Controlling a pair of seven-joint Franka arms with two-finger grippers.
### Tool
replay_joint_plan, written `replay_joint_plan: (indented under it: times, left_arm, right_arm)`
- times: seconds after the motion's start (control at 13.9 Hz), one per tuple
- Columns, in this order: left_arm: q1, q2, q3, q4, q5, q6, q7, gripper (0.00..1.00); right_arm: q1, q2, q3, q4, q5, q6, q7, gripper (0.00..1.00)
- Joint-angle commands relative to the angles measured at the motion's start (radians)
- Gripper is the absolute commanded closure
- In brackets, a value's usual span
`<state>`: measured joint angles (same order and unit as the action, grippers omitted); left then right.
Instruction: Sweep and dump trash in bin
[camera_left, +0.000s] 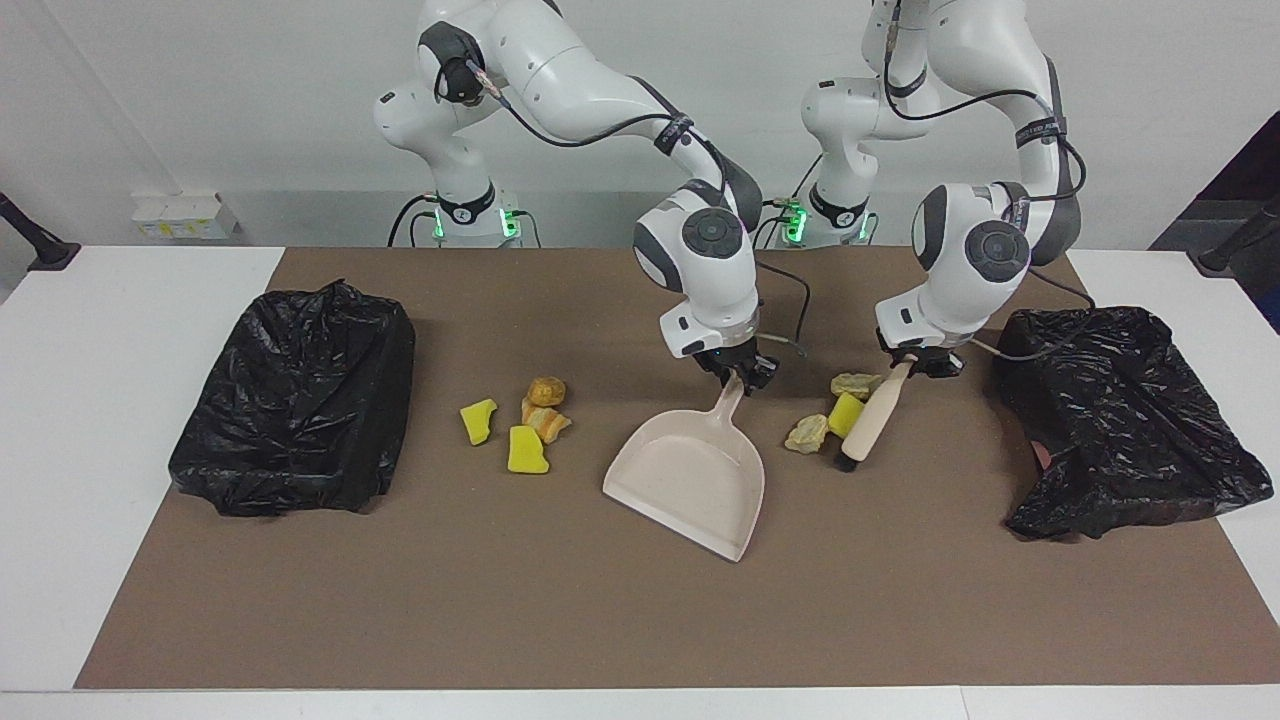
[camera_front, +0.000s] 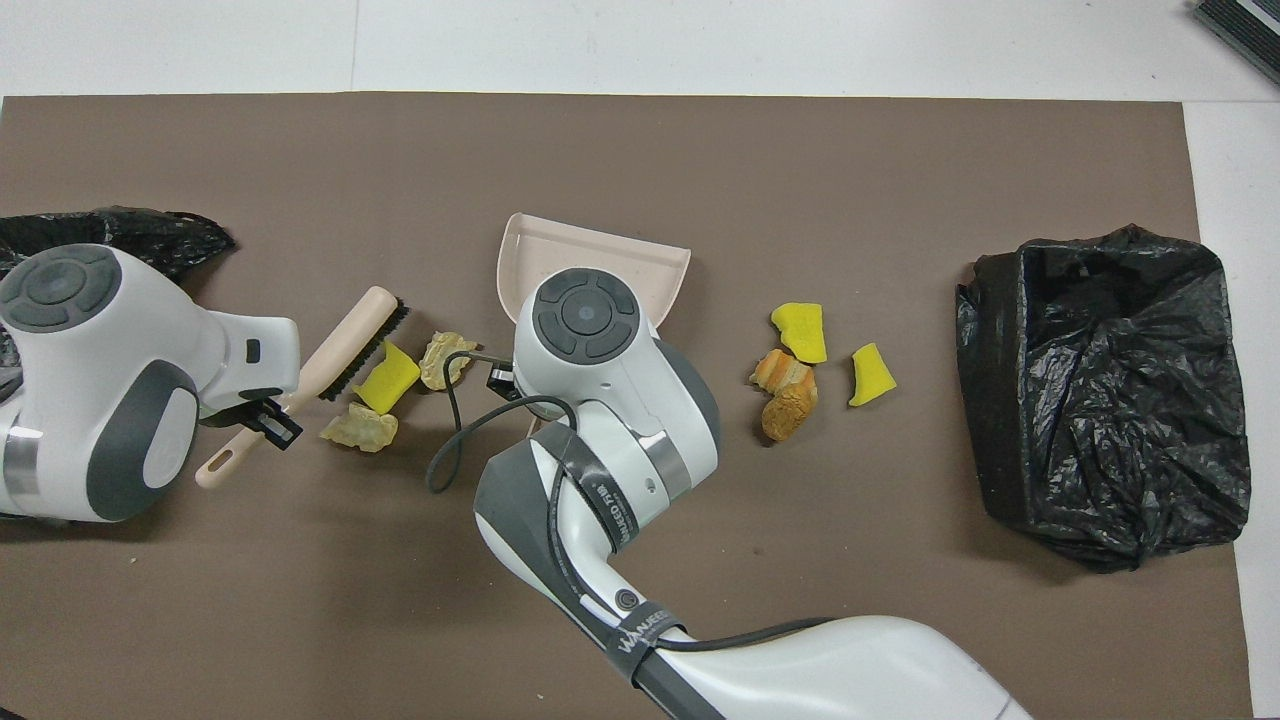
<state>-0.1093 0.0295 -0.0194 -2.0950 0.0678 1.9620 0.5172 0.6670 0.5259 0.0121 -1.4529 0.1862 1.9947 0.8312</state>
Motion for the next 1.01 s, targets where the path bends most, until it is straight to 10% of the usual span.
replay_joint_plan:
  times: [0.0,0.29,0.5,0.94]
  left_arm:
    - [0.034,-0.071,0.007,0.004,-0.017,-0.041,-0.099,1.0]
    - [0.063,-0.109,0.007,-0.007,-0.017,-0.107,-0.323,1.0]
    - [0.06,-0.163,0.007,-0.091,-0.017,-0.097,-0.604,1.0]
    - [0.028,-0.126,0.004,-0.229,-0.017,0.125,-0.587,1.0]
  right_arm:
    - [-0.015,-0.134,0.008,-0.101,-0.094,-0.105,-0.155,1.0]
    - [-0.086,-0.415,0.005,-0.366,-0.114,-0.16,-0.719,1.0]
    - [-0.09,-0.446,0.005,-0.429,-0.143,-0.166,-1.065,1.0]
    - [-0.098,-0.394,0.008,-0.468,-0.146,-0.149,-1.458,1.0]
